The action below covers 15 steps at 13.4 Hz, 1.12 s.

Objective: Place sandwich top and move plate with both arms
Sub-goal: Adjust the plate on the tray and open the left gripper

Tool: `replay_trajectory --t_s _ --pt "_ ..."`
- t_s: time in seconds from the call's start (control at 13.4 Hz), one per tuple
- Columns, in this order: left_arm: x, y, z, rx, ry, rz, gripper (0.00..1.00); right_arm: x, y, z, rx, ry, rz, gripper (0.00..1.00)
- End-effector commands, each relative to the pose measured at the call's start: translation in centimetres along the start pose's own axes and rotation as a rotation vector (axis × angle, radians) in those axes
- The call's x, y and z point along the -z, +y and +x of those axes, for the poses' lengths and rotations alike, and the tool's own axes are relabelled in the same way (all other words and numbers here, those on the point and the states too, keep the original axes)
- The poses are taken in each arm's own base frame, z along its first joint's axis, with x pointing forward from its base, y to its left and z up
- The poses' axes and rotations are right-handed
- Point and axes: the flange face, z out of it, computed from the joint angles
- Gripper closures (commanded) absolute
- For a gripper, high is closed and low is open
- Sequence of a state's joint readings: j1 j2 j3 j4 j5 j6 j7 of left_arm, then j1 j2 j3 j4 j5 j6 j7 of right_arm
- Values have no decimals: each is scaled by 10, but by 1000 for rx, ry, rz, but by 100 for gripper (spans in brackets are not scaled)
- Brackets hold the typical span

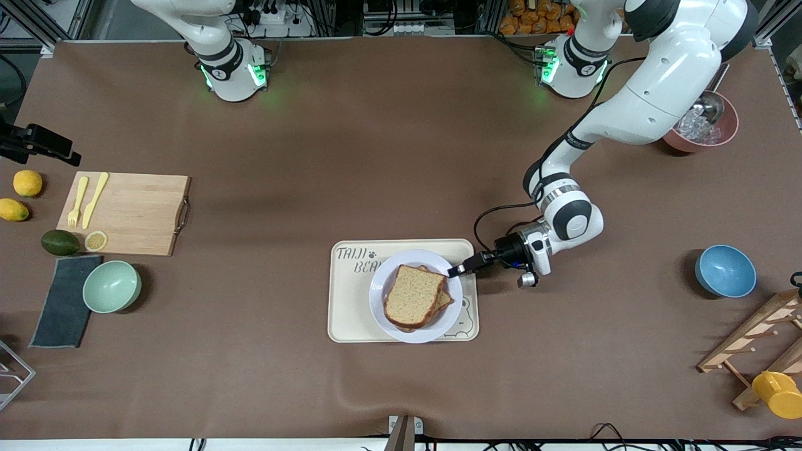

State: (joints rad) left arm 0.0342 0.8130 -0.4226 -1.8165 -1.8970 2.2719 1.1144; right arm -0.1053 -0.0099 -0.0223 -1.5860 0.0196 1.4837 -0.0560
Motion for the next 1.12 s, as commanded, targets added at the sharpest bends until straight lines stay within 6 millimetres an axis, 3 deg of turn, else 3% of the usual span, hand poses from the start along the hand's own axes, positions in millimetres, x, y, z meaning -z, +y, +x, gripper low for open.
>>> replay_trajectory --t_s 0.0,1.04 --pt "-9 3 -2 -1 -22 -3 100 1 -2 1 8 -2 6 0" --pt "-11 -27 -15 24 -47 29 100 1 -2 1 8 -4 6 0"
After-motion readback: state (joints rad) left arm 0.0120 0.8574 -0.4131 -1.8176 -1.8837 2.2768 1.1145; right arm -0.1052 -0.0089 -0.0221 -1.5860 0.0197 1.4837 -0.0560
